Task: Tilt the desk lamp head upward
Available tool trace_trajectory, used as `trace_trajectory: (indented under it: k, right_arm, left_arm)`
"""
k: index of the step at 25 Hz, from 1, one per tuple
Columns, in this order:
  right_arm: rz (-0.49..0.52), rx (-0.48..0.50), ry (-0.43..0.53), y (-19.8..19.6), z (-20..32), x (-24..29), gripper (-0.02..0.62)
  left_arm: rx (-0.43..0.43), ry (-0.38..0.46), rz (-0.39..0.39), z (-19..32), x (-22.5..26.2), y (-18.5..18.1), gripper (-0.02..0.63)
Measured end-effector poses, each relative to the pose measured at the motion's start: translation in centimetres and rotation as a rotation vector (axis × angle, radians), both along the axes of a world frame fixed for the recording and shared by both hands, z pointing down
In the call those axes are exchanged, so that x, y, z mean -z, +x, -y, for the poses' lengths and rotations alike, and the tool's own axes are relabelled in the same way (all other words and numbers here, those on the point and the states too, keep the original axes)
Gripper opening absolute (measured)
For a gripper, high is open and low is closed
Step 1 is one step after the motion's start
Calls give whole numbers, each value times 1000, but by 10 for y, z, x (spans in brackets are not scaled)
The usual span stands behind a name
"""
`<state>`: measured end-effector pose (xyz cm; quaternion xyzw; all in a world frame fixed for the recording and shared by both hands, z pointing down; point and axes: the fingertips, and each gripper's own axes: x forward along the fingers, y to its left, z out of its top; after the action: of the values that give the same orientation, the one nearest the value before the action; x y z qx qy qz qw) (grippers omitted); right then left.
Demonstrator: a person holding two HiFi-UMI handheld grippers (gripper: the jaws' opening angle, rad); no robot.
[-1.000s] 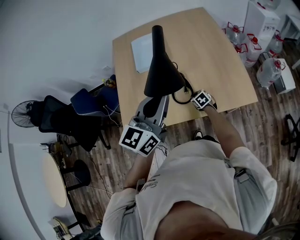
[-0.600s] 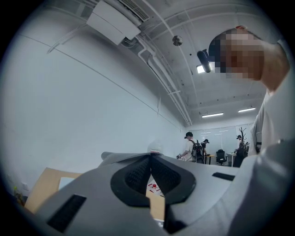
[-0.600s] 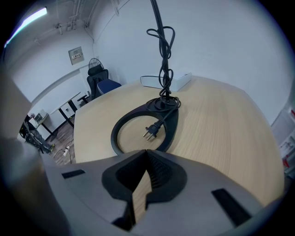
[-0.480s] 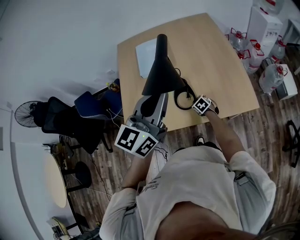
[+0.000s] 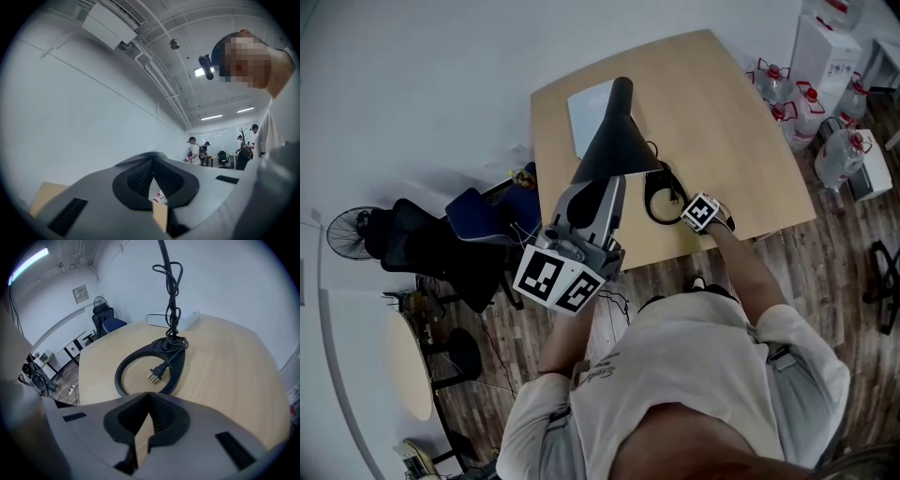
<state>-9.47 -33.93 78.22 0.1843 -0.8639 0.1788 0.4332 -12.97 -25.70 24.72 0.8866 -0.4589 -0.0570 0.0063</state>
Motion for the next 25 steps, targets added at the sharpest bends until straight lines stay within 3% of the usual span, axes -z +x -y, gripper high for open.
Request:
trace_trajectory:
  k: [7,10,13,19,25]
  right_arm:
    - [-14,-20,-25,5,-5,-3,-4]
    - [35,-32,22,2,-1,-2,-5]
    - [82,-85,5,4,2,-1,-5]
    - [10,-67,14,-1,0,0,-5]
    - [10,-81,31,2,0,1,-5]
  left_arm:
    - [-15,6,3,-6,-12,0,15]
    - [-32,-18,-14,-11,-24,1,15]
    - [-40,-35,-43,-11,-29,-2,16]
    - [-62,-42,-33,-19,-28,-2,15]
    - [-70,-83,-27,-26,-48,2,17]
